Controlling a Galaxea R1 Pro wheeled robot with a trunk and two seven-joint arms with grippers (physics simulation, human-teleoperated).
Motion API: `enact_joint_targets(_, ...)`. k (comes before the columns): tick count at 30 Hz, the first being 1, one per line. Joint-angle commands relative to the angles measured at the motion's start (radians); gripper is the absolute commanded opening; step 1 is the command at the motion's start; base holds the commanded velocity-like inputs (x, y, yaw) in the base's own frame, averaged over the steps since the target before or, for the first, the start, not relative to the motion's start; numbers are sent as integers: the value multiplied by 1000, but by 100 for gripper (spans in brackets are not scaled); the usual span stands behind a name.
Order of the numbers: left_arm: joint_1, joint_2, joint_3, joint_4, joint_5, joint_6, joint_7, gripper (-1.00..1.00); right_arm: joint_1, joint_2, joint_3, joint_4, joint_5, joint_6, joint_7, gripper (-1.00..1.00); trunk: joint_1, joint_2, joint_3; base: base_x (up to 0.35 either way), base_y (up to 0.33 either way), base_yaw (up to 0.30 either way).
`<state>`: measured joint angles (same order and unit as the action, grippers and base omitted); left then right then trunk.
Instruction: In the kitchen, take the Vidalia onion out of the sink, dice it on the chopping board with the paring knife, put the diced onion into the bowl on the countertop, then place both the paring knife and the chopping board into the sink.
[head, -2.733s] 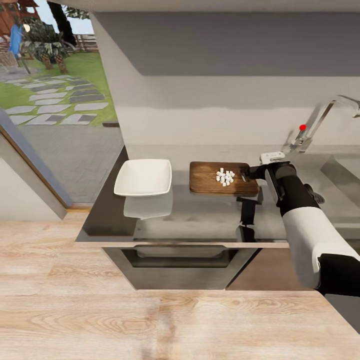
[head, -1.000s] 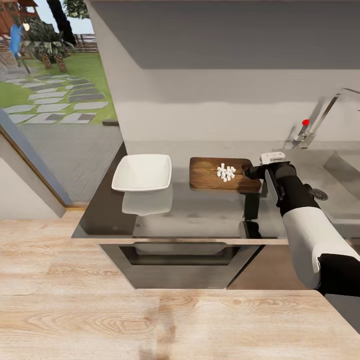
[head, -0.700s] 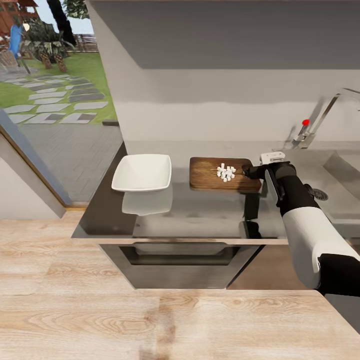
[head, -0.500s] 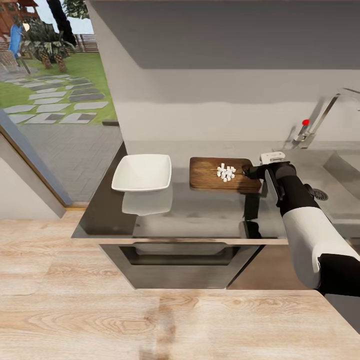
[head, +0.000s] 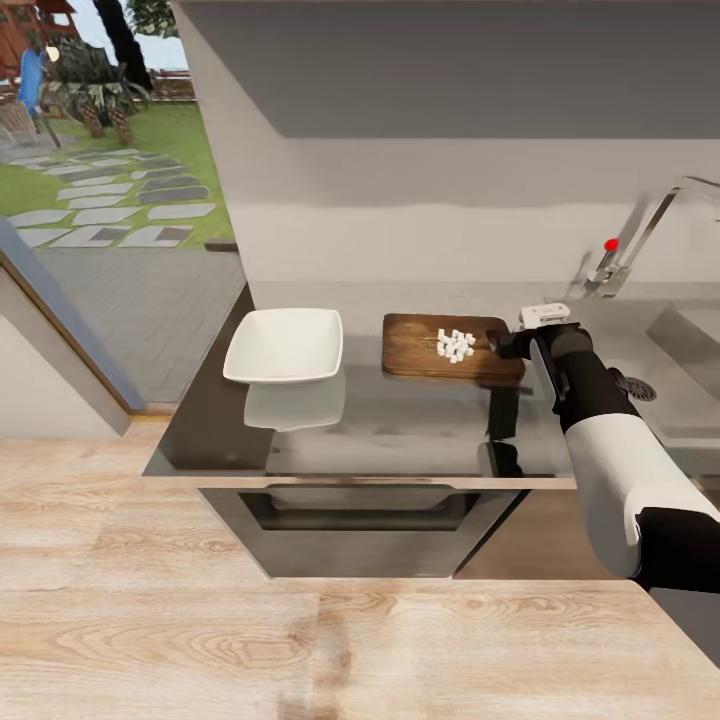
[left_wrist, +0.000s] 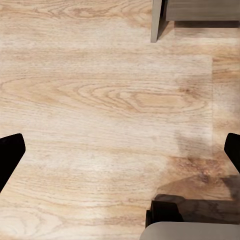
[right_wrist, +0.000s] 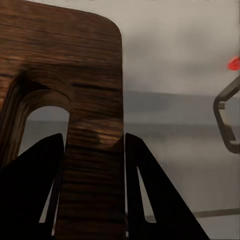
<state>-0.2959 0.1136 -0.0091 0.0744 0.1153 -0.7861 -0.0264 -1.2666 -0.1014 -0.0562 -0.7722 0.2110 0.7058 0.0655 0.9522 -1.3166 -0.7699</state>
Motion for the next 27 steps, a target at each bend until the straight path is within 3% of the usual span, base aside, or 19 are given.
enact_joint_targets(1, -2, 0, -2, 4, 6, -5, -3, 100, 0, 0, -1, -1, 8, 4, 7, -100, 0, 0, -1, 0, 0, 0)
enact_joint_targets(18, -2, 0, -2, 4, 6, -5, -3, 100, 0, 4, -1, -1, 7, 4, 6, -100, 0, 0, -1, 0, 0, 0)
enact_joint_targets(27, -2, 0, -2, 4, 6, -5, -3, 100, 0, 5, -1, -1, 7, 4, 7, -100, -34, 63, 27, 0, 0, 0)
